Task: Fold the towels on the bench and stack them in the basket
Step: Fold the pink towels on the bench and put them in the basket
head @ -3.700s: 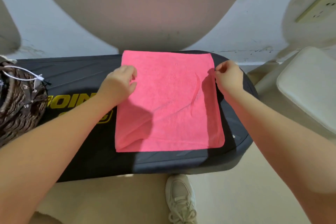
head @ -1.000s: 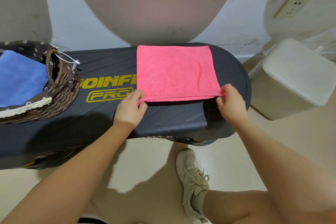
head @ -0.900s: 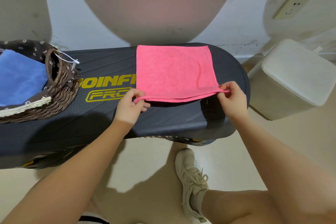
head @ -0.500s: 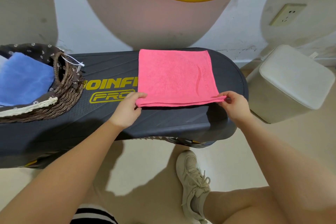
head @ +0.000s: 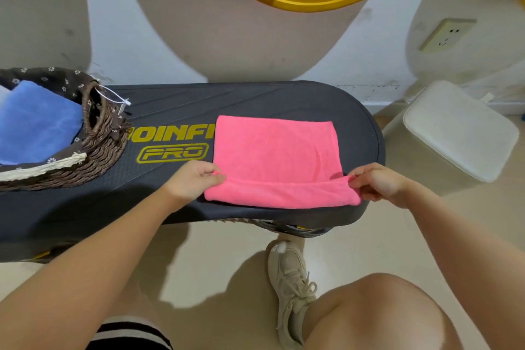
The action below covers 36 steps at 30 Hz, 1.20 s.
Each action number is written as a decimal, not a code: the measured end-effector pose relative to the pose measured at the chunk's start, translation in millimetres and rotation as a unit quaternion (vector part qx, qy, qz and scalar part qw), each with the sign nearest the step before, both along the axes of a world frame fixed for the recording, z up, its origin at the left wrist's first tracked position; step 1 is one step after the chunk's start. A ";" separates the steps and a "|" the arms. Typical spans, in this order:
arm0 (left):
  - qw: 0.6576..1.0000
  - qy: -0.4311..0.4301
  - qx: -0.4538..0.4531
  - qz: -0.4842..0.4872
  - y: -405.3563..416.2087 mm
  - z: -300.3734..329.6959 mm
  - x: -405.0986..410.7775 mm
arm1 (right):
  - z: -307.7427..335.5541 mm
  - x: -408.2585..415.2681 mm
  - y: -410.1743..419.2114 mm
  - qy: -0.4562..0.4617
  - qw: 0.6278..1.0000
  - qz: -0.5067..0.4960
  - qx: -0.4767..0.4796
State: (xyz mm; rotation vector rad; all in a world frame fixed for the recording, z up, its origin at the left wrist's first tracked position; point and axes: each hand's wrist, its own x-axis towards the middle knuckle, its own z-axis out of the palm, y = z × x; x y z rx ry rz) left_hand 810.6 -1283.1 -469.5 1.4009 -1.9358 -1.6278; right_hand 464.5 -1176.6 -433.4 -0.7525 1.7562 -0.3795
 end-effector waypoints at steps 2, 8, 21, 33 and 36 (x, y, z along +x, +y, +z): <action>0.999 -0.003 -0.020 0.029 -8.7 -0.7 -4.2 | -2.4 -0.9 -10.1 0.028 0.999 0.004 -0.018; 0.988 0.049 -0.067 0.131 -47.4 5.6 -40.5 | -14.0 -3.2 -60.8 0.086 0.985 -0.067 -0.132; 0.963 -0.157 -0.147 0.163 -105.6 -27.1 -72.6 | -43.7 -9.9 -127.6 0.293 0.951 -0.043 -0.091; 0.899 -0.289 -0.314 0.099 -97.4 -29.9 -81.1 | -56.0 4.6 -109.3 0.408 0.897 0.019 -0.170; 0.859 -0.222 -0.459 0.054 -90.0 -33.9 -80.0 | -61.1 3.7 -107.6 0.425 0.886 0.039 -0.179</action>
